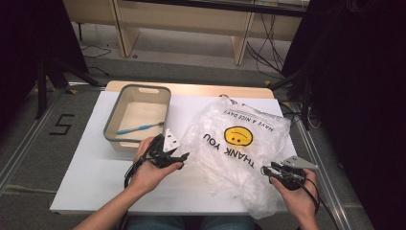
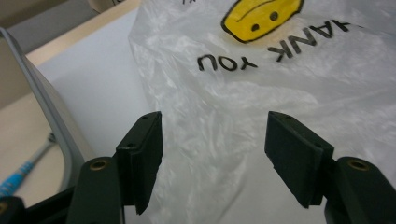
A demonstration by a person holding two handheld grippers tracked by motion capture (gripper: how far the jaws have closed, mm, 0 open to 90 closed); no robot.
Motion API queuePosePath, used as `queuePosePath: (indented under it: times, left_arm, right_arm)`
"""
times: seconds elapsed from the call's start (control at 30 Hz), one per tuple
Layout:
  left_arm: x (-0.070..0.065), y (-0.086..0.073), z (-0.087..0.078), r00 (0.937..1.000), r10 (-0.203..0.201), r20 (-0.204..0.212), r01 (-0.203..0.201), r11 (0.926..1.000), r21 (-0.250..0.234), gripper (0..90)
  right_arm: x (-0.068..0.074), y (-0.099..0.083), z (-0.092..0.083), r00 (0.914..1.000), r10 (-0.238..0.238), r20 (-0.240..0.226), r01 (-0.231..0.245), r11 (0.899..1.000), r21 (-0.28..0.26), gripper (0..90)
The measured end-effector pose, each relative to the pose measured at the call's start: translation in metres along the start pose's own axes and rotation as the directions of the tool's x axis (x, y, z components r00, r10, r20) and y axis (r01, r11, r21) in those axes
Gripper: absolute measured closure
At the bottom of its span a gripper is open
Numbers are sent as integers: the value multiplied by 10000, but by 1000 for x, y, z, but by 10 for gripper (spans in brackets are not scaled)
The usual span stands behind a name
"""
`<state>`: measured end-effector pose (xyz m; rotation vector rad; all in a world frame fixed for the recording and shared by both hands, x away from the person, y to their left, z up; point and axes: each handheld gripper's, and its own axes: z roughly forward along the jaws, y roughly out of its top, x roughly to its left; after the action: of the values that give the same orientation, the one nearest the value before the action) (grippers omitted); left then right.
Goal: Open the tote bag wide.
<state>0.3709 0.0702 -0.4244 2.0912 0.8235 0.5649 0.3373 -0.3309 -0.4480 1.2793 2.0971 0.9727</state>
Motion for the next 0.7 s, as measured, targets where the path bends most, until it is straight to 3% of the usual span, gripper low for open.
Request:
queuePosePath:
  times: [0.13, 0.27, 0.33, 0.53, 0.63, 0.7]
  left_arm:
    - [-4, -14, -8, 9995, 80, 314, -82, 9999, 77, 361]
    - [-11, -33, -15, 9978, 243, 612, -267, 9989, 383, 352]
    - [-15, -39, -15, 9969, 379, 689, -411, 9981, 460, 352]
    - [-24, -42, -10, 9933, 715, 910, -774, 9950, 628, 355]
    - [-30, -42, -5, 9881, 1023, 1152, -1105, 9916, 670, 361]
    - [-34, -42, -4, 9843, 1207, 1288, -1307, 9888, 721, 361]
  right_arm:
    - [13, 13, 4, 9954, -542, -792, 498, 9972, -560, 534]
    - [35, 24, 17, 9793, -1245, -1597, 1178, 9918, -505, 521]
    - [44, 28, 25, 9663, -1331, -2202, 1272, 9910, -407, 513]
    - [72, 37, 46, 9305, -2056, -3031, 2128, 9770, -94, 484]
    - [81, 37, 56, 9053, -2294, -3574, 2524, 9674, 184, 484]
    - [86, 37, 62, 8959, -2415, -3730, 2764, 9601, 421, 480]
